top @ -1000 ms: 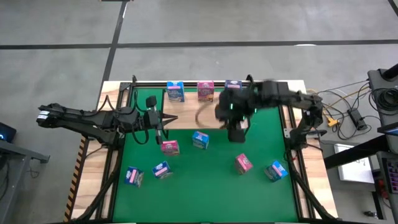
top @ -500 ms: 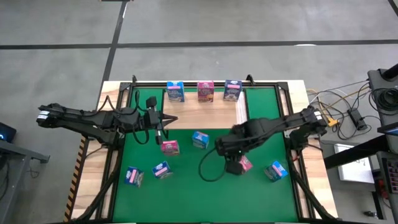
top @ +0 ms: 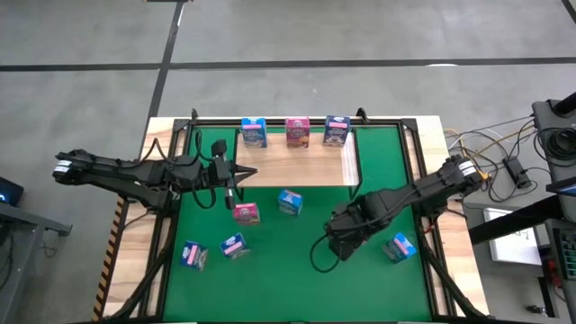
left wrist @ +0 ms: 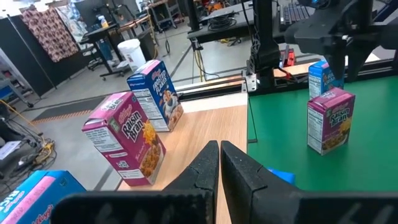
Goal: Stack cereal on shelf
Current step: Put the right violet cereal box, aligned with the other violet cereal box on the shelf
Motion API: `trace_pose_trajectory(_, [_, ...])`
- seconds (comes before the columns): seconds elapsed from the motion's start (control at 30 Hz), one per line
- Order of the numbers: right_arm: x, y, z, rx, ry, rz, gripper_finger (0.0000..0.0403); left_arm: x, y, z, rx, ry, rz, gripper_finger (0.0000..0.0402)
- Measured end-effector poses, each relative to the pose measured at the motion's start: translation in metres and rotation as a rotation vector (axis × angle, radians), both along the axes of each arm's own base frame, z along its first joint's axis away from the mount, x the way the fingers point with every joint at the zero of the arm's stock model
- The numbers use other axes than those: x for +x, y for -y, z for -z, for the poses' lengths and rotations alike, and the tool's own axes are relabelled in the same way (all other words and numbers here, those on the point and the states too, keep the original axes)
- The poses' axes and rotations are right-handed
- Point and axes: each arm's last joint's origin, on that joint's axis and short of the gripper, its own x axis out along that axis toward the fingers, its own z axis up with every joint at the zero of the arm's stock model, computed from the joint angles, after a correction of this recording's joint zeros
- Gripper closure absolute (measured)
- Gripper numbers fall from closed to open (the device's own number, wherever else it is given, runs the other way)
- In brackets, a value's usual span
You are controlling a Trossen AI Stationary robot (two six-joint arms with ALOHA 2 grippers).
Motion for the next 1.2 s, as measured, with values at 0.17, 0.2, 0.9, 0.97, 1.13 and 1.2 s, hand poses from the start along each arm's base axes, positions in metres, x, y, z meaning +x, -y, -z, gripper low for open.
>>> trace_pose_trajectory(0.17, [0.001, 0.001, 0.007, -0.043, -0.015, 0.032, 0.0243, 0.000, 0.000, -0.001, 0.020, -0.001, 0.004, 0.0401])
trace_pose_trajectory(0.2, [0.001, 0.001, 0.009, -0.052, -0.015, 0.029, 0.0227, 0.000, 0.000, -0.001, 0.023, 0.000, 0.004, 0.0401])
trace_pose_trajectory(0.9, [-0.001, 0.002, 0.053, -0.111, -0.059, -0.007, 0.0123, 0.000, 0.000, -0.003, 0.068, 0.007, 0.012, 0.0401])
trace_pose_trajectory(0.97, [-0.002, 0.002, 0.055, -0.114, -0.067, -0.007, 0.0133, 0.000, 0.000, -0.003, 0.068, 0.008, 0.012, 0.0401])
trace_pose_trajectory(1.13, [-0.002, 0.002, 0.054, -0.110, -0.061, -0.011, 0.0167, 0.000, 0.000, -0.003, 0.068, 0.011, 0.011, 0.0401])
trace_pose_trajectory(1.2, [-0.001, 0.001, 0.054, -0.108, -0.057, -0.010, 0.0177, 0.000, 0.000, -0.003, 0.068, 0.012, 0.011, 0.0401])
